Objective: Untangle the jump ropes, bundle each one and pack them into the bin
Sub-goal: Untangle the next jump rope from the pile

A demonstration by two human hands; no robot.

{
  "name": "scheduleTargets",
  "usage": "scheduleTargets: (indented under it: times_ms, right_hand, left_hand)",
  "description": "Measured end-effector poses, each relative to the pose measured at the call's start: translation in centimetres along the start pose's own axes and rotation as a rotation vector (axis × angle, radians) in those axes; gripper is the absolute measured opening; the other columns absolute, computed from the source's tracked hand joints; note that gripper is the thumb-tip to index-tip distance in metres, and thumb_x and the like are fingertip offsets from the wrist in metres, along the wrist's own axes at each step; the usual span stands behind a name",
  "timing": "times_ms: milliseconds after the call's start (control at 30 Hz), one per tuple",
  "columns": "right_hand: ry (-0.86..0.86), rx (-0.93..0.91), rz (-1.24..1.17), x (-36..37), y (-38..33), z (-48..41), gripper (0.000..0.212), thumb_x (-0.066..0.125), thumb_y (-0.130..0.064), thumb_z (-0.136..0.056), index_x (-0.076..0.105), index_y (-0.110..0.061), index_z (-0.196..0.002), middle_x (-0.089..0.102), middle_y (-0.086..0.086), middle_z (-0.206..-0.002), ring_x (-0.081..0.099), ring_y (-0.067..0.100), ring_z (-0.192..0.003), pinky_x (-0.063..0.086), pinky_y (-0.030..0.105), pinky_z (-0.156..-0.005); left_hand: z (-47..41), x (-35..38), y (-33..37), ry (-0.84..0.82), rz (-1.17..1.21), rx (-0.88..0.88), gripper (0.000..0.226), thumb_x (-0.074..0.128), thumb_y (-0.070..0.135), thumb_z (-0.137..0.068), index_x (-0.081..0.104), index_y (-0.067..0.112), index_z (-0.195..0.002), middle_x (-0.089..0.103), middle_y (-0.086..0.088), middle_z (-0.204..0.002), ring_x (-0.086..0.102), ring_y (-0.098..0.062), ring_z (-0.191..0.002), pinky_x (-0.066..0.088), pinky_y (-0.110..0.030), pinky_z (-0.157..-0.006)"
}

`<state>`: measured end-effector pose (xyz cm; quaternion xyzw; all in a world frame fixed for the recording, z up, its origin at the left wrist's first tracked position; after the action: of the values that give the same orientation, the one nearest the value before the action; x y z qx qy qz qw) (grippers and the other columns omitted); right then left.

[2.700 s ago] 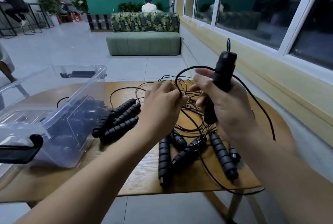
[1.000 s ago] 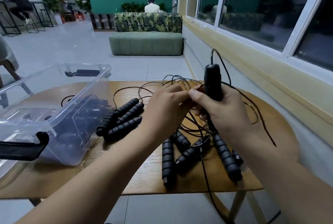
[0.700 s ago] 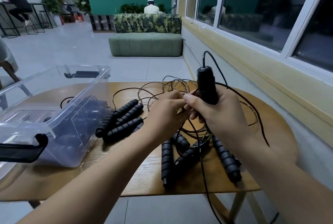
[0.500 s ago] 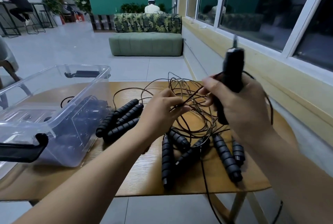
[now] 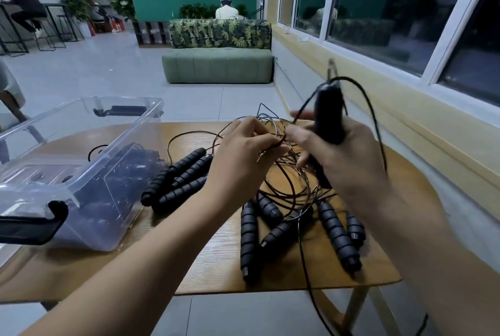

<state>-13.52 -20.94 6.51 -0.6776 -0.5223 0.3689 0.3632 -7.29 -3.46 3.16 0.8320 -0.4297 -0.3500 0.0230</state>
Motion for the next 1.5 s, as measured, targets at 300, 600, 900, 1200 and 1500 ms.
scheduleTargets:
  times_ms: [300,600,900,1200,1500]
  right_hand:
    - [0.037,-0.077,0.400,1.2,1.9,0.6,0.012,0.080,-0.032,-0.095,0.076,-0.023,-0.088,0.071,-0.002,-0.072,0.067,0.014,-0.069,0.055,0.033,-0.062]
    - [-0.016,-0.108,0.400,1.4,0.5,1.3,0.015,0.078,-0.031,-0.096,0.075,-0.022,-0.085,0.072,-0.002,-0.068,0.070,0.013,-0.066,0.056,0.031,-0.062]
    - [0.212,-0.077,-0.032,-2.4,-1.4,-0.5,0.014,0.075,-0.019,-0.101,0.076,-0.006,-0.104,0.080,0.008,-0.088,0.071,0.024,-0.067,0.055,0.036,-0.061]
    - [0.067,0.000,0.008,-0.9,0.2,-0.4,0.017,0.077,-0.028,-0.100,0.075,-0.019,-0.114,0.080,0.008,-0.091,0.071,0.026,-0.064,0.054,0.036,-0.060]
    - [-0.016,0.037,0.196,0.4,1.7,0.3,0.013,0.078,-0.028,-0.099,0.075,-0.017,-0.092,0.077,0.005,-0.074,0.075,0.023,-0.065,0.062,0.047,-0.063]
  left_hand:
    - [1.0,1.0,0.9,-0.112,0.076,-0.094,0.026,0.061,0.037,-0.097,0.073,0.020,-0.082,0.056,0.008,-0.088,0.055,-0.019,-0.089,0.050,-0.045,-0.072]
    - [1.2,1.1,-0.9,-0.270,0.066,-0.143,0.026,0.063,0.050,-0.099,0.075,0.029,-0.086,0.055,0.005,-0.092,0.053,-0.014,-0.088,0.046,-0.036,-0.074]
    - [0.4,-0.5,-2.9,-0.166,0.057,-0.213,0.031,0.063,0.053,-0.102,0.081,0.029,-0.108,0.059,0.008,-0.099,0.055,-0.009,-0.095,0.050,-0.033,-0.083]
    - [0.1,-0.9,0.9,-0.014,-0.124,-0.025,0.030,0.064,0.047,-0.103,0.081,0.023,-0.097,0.060,0.002,-0.105,0.052,-0.024,-0.099,0.047,-0.038,-0.080]
    - [0.8,0.3,1.0,-0.195,-0.050,0.047,0.037,0.053,0.054,-0.102,0.079,0.031,-0.090,0.058,0.007,-0.094,0.051,-0.021,-0.094,0.047,-0.040,-0.078]
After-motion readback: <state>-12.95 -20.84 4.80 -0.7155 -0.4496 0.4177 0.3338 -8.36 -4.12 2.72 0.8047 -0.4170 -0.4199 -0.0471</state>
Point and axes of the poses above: each hand's wrist, its own z-axis away from the middle knuckle, its own x-axis out of the palm, y = z × x, the point moved 2 cm from there along -z, towards the middle knuckle
